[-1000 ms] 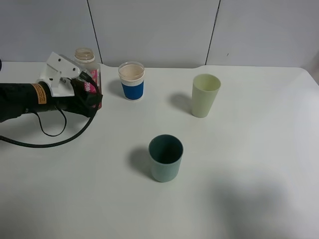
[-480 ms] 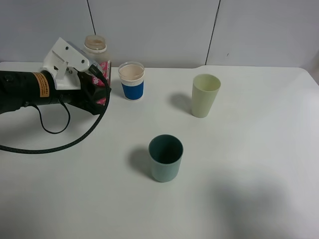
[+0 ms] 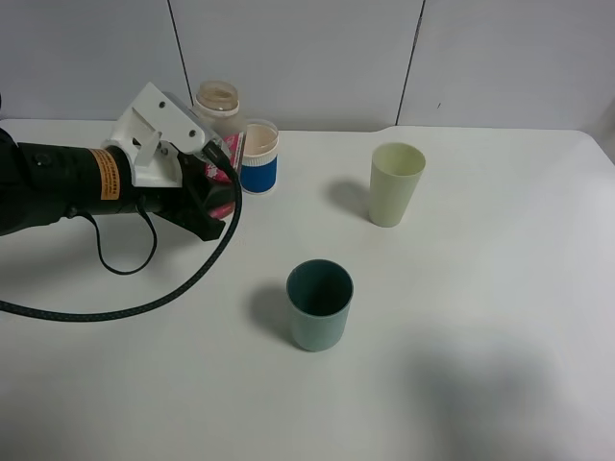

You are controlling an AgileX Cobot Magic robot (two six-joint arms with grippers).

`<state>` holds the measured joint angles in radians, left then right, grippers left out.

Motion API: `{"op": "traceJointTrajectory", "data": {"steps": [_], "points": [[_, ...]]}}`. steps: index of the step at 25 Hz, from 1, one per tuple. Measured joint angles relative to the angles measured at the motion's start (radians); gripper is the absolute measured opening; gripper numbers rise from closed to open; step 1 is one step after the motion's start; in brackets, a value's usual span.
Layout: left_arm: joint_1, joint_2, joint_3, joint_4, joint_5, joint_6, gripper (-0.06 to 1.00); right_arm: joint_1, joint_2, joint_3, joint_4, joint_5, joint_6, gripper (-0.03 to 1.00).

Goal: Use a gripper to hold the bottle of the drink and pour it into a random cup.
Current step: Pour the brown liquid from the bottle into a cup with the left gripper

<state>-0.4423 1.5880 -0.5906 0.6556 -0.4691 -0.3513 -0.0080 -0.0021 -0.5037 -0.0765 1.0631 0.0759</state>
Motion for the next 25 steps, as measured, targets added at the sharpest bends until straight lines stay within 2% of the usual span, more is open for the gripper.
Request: {"op": "traceJointTrajectory", "data": {"steps": [4, 11, 13, 19, 25], "points": [[-0.057, -0.001, 0.000, -0.008, 0.049, 0.018, 0.34, 0.000, 0.000, 0.000, 0.000, 0.000, 0.000, 1.00], [-0.152, -0.015, 0.000, -0.038, 0.089, 0.130, 0.34, 0.000, 0.000, 0.000, 0.000, 0.000, 0.000, 1.00], [-0.159, -0.027, 0.000, -0.048, 0.111, 0.159, 0.34, 0.000, 0.000, 0.000, 0.000, 0.000, 0.000, 1.00], [-0.161, -0.082, 0.000, -0.036, 0.289, 0.187, 0.34, 0.000, 0.000, 0.000, 0.000, 0.000, 0.000, 1.00], [-0.191, -0.130, 0.000, -0.024, 0.322, 0.194, 0.34, 0.000, 0.000, 0.000, 0.000, 0.000, 0.000, 1.00]]}}
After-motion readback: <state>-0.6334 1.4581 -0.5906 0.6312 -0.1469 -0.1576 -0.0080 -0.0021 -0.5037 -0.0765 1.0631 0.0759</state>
